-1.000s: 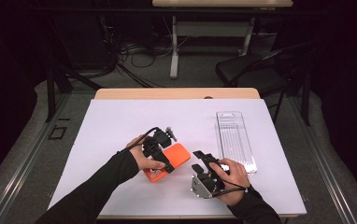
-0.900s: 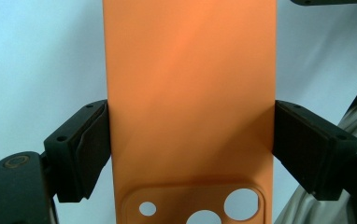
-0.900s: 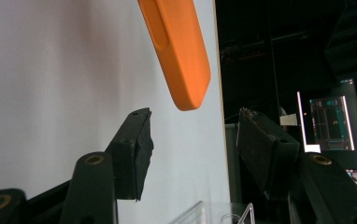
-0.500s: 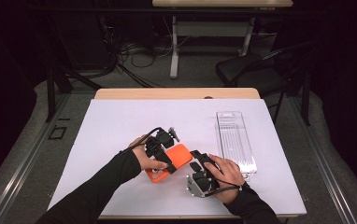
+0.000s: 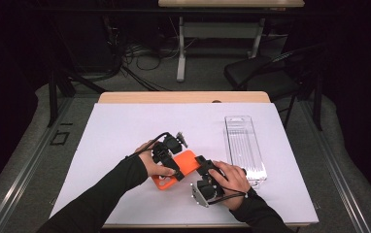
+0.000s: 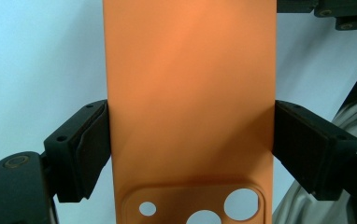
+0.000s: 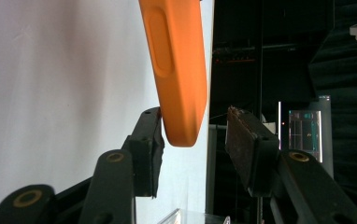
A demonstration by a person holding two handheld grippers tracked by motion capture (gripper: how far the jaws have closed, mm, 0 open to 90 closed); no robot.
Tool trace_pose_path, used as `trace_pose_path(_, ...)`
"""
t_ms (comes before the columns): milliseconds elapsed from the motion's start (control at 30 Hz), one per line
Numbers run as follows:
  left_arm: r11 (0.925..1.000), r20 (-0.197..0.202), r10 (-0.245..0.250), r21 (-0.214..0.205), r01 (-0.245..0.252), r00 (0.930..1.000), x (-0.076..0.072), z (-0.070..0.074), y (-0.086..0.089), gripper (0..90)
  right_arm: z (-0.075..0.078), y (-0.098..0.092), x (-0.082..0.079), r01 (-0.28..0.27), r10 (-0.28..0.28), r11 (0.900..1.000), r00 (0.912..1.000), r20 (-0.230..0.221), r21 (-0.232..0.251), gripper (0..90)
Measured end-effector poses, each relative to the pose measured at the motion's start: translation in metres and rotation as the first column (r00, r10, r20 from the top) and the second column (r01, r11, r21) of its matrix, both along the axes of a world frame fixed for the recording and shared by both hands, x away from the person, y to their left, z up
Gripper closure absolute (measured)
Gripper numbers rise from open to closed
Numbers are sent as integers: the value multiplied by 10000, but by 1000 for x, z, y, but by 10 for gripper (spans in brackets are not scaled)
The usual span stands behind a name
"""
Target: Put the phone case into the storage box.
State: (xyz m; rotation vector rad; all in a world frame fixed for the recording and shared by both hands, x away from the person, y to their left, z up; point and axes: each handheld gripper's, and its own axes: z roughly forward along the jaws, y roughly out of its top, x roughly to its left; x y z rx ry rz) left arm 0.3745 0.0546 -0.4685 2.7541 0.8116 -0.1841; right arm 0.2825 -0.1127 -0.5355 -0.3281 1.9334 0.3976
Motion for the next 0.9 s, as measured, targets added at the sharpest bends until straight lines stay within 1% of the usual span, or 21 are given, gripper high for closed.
trace_pose_path(33, 10000, -41, 11, 10, -11, 10000, 0, 0, 0, 160, 0, 0, 0, -24, 24, 10000, 10000, -49, -11, 579)
trace_pose_path(67, 10000, -128, 20, -67, -21, 9999, 1, 0, 0, 160, -1, -1, 1, -14, 14, 10000, 10000, -87, -31, 582)
trace_pose_path(100, 10000, -128, 20, -67, -21, 9999, 1, 0, 0, 160, -2, -1, 1, -9, 9, 10000, 9999, -101, 25, 586)
trace_pose_path(167, 9998, -385, 10, -177, -17, 9993, 2, 0, 1, 160, -3, -1, 0, 48, -48, 10000, 9999, -159, 16, 595)
trace_pose_path(233, 9997, -496, 30, -249, -42, 9988, 3, -1, 2, 159, -3, -1, 0, 24, -24, 10000, 9998, -180, -19, 609)
trace_pose_path(267, 9997, -498, 42, -241, -54, 9988, 4, 0, 2, 160, -3, -1, 1, 4, -6, 9999, 9998, -181, -109, 620)
trace_pose_path(333, 9997, -490, 70, -234, -82, 9988, 4, -1, 2, 159, -3, -1, 0, -9, 7, 9999, 9999, -166, -119, 625)
trace_pose_path(400, 9998, -553, 71, -196, -81, 9984, 4, -1, 2, 159, -3, -1, 0, -30, 28, 9999, 9999, -170, -101, 650)
trace_pose_path(433, 9999, -562, 66, -156, -74, 9984, 4, -1, 2, 160, -3, -2, 0, -44, 41, 9998, 9998, -177, -186, 663)
trace_pose_path(500, 9997, -607, 60, -228, -74, 9981, 4, -2, 1, 160, -3, -2, 0, -62, 59, 9998, 9999, -158, -170, 671)
trace_pose_path(633, 9997, -601, 55, -231, -69, 9982, 4, -3, 0, 160, -2, -2, 0, -79, 77, 9999, 9998, -156, -143, 684)
trace_pose_path(667, 9997, -612, 44, -243, -59, 9981, 4, -3, 0, 160, -3, -1, 0, -77, 76, 9999, 9999, -140, -66, 686)
trace_pose_path(700, 9997, -617, 44, -252, -60, 9981, 4, -3, 0, 160, -3, -2, 0, -79, 77, 9999, 9999, -137, -152, 690)
trace_pose_path(900, 9996, -633, 25, -275, -43, 9980, 4, -2, 1, 160, -4, -1, 0, -98, 98, 9997, 10000, -22, -229, 713)
